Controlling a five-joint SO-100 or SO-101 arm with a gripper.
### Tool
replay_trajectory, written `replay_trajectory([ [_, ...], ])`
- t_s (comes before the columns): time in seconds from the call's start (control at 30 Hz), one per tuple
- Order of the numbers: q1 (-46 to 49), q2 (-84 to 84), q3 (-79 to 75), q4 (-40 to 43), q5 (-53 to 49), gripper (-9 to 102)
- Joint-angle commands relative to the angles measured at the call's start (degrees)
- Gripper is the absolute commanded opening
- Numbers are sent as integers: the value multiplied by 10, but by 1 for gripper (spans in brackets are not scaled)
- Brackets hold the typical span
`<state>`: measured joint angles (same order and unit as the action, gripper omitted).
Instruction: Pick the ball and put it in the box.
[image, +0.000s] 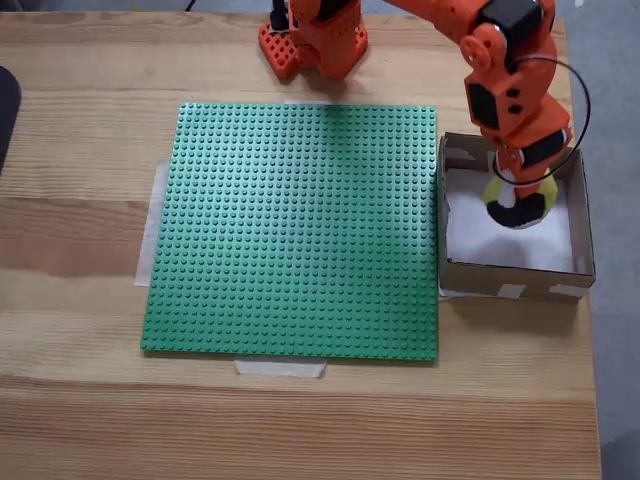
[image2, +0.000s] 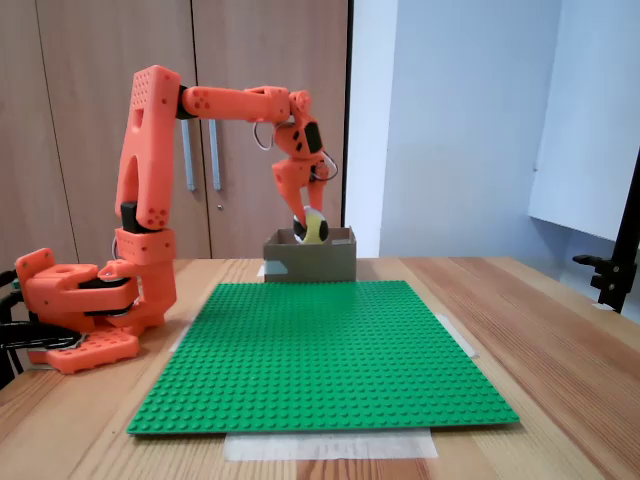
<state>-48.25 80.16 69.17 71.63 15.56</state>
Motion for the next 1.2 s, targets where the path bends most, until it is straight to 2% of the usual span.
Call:
replay_trajectory([
  [0.0, 5, 10, 8, -23, -10, -1],
  [0.53, 4, 17, 55, -96, -9, -1],
  [0.8, -7, 18, 58, -104, -14, 0],
  [0.93, -7, 24, 59, -104, -16, 4],
  [1.0, -7, 35, 73, -109, -19, 10],
  [1.17, 2, 83, 135, -140, -33, 19],
])
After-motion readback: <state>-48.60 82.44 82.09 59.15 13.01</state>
